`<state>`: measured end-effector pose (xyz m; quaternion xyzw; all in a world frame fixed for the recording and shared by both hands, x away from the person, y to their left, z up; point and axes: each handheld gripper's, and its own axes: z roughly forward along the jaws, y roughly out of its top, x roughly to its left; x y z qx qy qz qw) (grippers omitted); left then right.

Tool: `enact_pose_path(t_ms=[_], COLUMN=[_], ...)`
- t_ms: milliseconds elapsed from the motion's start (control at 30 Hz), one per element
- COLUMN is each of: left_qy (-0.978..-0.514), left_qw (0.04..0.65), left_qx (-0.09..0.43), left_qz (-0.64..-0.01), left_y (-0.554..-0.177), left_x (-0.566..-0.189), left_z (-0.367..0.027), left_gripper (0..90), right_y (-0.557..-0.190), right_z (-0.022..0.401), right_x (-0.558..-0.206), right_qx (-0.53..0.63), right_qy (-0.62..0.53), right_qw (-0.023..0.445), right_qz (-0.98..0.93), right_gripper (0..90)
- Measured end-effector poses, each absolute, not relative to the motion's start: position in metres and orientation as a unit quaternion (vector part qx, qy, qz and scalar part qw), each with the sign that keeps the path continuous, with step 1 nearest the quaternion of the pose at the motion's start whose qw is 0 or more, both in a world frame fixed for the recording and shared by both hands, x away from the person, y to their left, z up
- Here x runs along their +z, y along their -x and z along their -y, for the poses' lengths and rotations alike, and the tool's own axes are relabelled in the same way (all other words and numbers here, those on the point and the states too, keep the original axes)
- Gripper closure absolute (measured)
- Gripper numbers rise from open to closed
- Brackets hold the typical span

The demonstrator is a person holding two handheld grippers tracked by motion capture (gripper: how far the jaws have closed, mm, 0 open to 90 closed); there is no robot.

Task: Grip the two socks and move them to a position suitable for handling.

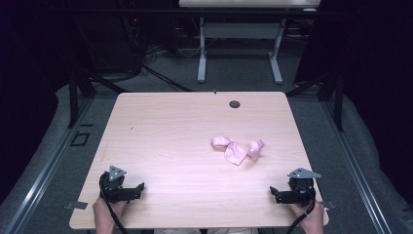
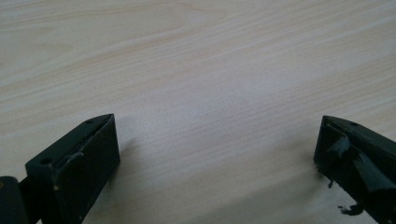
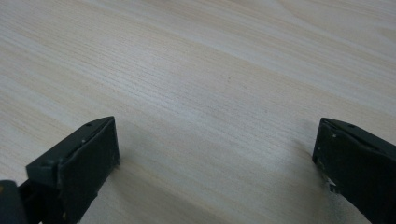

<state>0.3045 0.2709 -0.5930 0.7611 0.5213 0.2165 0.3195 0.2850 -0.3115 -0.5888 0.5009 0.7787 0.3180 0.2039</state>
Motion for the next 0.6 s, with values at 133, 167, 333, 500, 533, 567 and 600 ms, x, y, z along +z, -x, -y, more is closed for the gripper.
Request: enact_pose_path(t_ms=[133, 167, 333, 500, 533, 567, 600], left_qy=[-0.759, -0.759, -0.757, -0.755, -0.755, -0.755, -0.755], left_qw=[0.317, 0.317, 0.317, 0.316, 0.316, 0.316, 0.316], left_qx=[0.217, 0.217, 0.222, 0.223, 0.223, 0.223, 0.223], left_qz=[-0.525, -0.525, -0.527, -0.53, -0.53, -0.53, -0.53], left_y=[-0.3105, -0.3105, -0.3097, -0.3095, -0.3095, -0.3095, -0.3095], left_x=[-0.5927, -0.5927, -0.5928, -0.5929, -0.5929, -0.5928, -0.5928], left_z=[-0.2716, -0.2716, -0.2709, -0.2705, -0.2705, -0.2705, -0.2705], left_gripper=[0.0, 0.0, 0.6, 0.5, 0.5, 0.5, 0.6], right_y=[-0.2855, -0.2855, -0.286, -0.2875, -0.2882, -0.2882, -0.2905], right_z=[0.3111, 0.3112, 0.3109, 0.3104, 0.3105, 0.3105, 0.31], right_x=[-0.589, -0.5888, -0.5889, -0.5884, -0.5874, -0.5874, -0.5861], right_qx=[0.32, 0.319, 0.319, 0.316, 0.312, 0.312, 0.304], right_qy=[-0.503, -0.503, -0.505, -0.509, -0.508, -0.508, -0.51], right_qw=[0.204, 0.204, 0.205, 0.204, 0.201, 0.201, 0.196], right_qz=[-0.777, -0.777, -0.775, -0.774, -0.778, -0.778, -0.78], right_gripper=[0.0, 0.0, 0.0, 0.0, 0.0, 0.0, 0.0])
